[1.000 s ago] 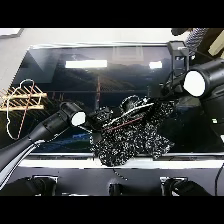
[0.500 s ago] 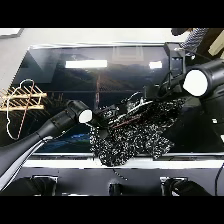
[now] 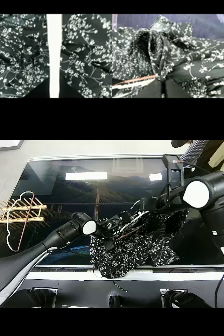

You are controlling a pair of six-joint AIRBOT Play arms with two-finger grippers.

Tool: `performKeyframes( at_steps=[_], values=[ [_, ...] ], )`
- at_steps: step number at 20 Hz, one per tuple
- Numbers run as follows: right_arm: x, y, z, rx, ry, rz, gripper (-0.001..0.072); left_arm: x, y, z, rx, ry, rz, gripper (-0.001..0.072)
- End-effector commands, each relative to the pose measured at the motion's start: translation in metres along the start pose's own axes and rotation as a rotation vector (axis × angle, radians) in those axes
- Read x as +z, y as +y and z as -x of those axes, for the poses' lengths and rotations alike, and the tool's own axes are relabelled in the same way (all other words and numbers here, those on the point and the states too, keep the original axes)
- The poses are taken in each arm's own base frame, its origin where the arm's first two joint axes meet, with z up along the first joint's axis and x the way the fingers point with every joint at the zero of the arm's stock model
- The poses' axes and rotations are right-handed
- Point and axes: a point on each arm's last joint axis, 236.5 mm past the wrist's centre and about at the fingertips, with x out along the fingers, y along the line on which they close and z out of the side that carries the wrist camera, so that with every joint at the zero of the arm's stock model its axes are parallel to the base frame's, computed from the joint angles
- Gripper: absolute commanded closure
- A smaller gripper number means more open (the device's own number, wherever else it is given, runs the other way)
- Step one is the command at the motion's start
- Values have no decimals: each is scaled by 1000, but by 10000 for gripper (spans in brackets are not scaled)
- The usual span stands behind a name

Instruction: Fold the clothes and pants, and hang the long-sleeved shirts on hangers.

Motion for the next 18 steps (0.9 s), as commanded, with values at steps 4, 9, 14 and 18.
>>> performKeyframes(
  at_steps=[4, 9, 14, 18],
  values=[
    [-1, 9, 0, 37, 5, 1, 676, 5, -3, -4, -17, -20, 36, 689],
    [-3, 10, 0, 42, 11, 0, 379, 8, -2, -4, -12, -30, 37, 688],
    [-11, -1, 2, -5, 43, 5, 336, 13, 1, -4, 2, -53, 41, 689],
    [5, -33, 25, -125, -63, 7, 312, 13, 1, -4, 1, -53, 46, 688]
  ],
)
